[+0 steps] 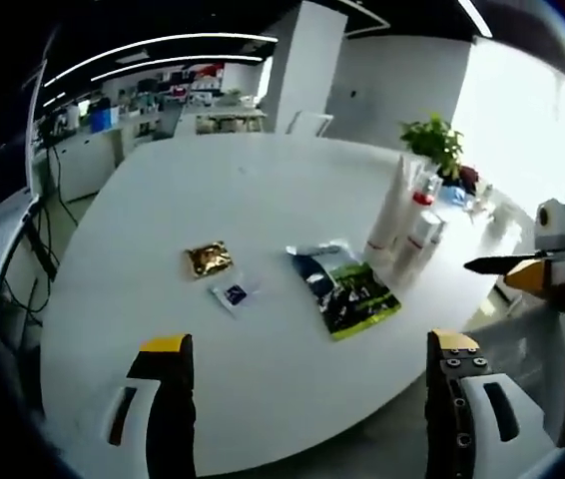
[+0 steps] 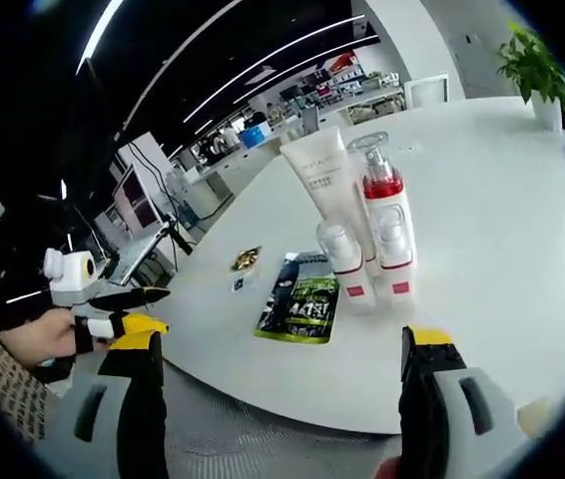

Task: Arrange the skincare products in the storage area until every visible bottle or jar stands upright without overlapping.

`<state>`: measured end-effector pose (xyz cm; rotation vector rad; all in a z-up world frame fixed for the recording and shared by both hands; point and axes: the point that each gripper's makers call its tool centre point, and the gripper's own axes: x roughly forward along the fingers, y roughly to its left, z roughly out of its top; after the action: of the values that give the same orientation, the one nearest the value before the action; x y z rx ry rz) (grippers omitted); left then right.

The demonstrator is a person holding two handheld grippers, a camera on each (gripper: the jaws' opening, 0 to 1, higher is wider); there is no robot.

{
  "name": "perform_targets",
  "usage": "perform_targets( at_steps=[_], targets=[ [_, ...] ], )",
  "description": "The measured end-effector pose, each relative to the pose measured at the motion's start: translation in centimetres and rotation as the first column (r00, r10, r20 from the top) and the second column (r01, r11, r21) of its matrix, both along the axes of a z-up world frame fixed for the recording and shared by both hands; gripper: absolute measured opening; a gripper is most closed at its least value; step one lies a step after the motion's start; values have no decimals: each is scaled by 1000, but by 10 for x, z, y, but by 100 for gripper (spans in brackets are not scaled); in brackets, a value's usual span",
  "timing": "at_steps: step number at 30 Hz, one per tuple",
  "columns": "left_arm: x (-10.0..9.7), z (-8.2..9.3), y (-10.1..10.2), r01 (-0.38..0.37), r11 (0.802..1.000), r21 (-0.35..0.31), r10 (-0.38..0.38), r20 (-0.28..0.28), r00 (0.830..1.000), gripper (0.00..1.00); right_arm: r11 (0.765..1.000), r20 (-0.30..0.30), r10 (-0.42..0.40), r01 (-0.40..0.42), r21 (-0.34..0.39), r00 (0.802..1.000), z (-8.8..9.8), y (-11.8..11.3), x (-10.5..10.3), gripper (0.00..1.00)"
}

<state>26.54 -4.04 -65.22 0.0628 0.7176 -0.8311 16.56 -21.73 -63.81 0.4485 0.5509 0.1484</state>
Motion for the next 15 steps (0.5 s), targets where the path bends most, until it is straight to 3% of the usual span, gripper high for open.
perform_targets(
  at_steps=[4, 8, 15],
  targets=[
    [8, -9, -6, -38, 999, 9, 38, -27, 999, 94, 1000, -7, 2, -2, -4, 1000, -1, 0, 0, 100],
    [14, -22, -10, -90, 996, 26, 92, -89, 992, 93, 1000, -13, -1, 1, -2, 1000, -2, -1, 0, 100],
    [32, -42, -14, -171, 982, 76, 179, -123, 976, 90, 1000, -23, -9, 9, 4, 1000, -4, -2, 0, 100]
  ],
)
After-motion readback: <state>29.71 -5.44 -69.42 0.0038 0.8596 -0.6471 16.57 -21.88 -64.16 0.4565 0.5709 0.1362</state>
